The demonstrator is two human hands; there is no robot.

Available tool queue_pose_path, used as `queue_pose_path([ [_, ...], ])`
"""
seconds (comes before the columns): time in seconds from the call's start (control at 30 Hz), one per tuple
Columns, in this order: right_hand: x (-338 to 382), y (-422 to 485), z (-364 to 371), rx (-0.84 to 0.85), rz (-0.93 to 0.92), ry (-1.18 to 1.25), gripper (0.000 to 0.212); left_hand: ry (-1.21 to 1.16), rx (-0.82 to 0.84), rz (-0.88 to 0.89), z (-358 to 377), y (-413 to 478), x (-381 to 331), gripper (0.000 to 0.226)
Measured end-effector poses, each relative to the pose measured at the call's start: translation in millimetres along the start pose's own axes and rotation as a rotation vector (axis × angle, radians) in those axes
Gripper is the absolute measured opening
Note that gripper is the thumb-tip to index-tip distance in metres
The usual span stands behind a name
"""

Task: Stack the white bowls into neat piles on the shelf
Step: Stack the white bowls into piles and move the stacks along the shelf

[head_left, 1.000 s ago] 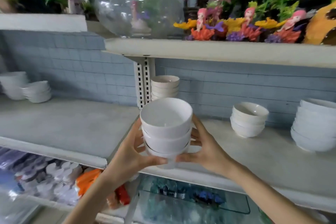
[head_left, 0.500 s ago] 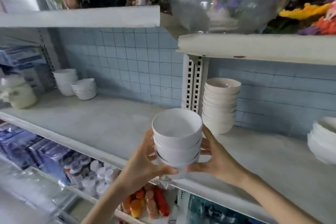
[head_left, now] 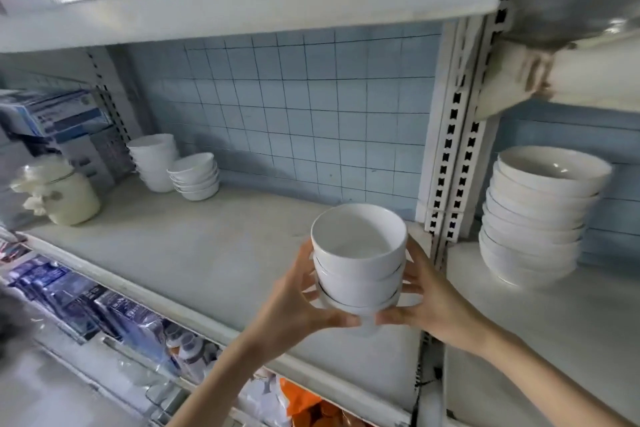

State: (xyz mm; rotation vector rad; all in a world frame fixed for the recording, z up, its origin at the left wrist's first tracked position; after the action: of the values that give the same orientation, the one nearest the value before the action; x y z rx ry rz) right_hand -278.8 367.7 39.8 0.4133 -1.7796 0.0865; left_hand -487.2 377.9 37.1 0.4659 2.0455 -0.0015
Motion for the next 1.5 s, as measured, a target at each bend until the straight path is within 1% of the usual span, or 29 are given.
queue_pose_path([
  [0.1,-2.1,17.6,8.4,0.007,0.009,-0.011,0.118,-0.003,0.011,0.002,-13.6,8.3,11.2,0.104],
  [0.33,6.9,55.9,29.8,-0.014,0.011,-0.047,0.113,-0.049,0.017,0.021,-48.2,25.4,32.3,0.105],
  [0.47,8.2,78.2,49.4,-0.038,0.008,-0.072,0.117,-0.069,0.050,0.039,-74.6,36.5,50.4,0.103],
  [0.63,12.5,108.8,81.8,-0.095,0.029,-0.091,0.119,-0.099,0.118,0.071,-115.1,51.4,74.0,0.098],
  [0.73,18.0,133.0,109.3,-0.139,0.039,-0.084,0.117,-0.101,0.171,0.091,-149.1,61.2,91.4,0.097],
  [0.93,15.6,183.0,169.2,-0.194,0.054,-0.076,0.114,-0.089,0.259,0.117,-209.3,78.2,141.3,0.103],
  [1.17,1.0,234.6,215.5,-0.221,0.115,-0.051,0.118,-0.103,0.360,0.114,-253.9,104.1,194.4,0.101],
  [1.33,-7.1,273.2,228.9,-0.203,0.152,-0.076,0.122,-0.065,0.347,0.114,-273.1,129.9,223.6,0.108],
  [1.5,-18.4,305.2,226.8,-0.200,0.155,-0.100,0.121,-0.093,0.306,0.144,-280.4,152.4,234.8,0.106],
])
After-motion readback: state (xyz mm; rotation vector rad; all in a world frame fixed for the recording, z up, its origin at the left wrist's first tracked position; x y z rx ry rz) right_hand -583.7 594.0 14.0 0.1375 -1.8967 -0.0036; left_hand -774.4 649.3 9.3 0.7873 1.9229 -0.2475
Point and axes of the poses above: each hand's wrist, its own y-axis towards the middle knuckle, its own z-axis out of the palm, x = y × z, the point moved 2 cm from there along y, towards the middle knuckle, and after that the axes turned 8 degrees about y, right-handed, at the moved point
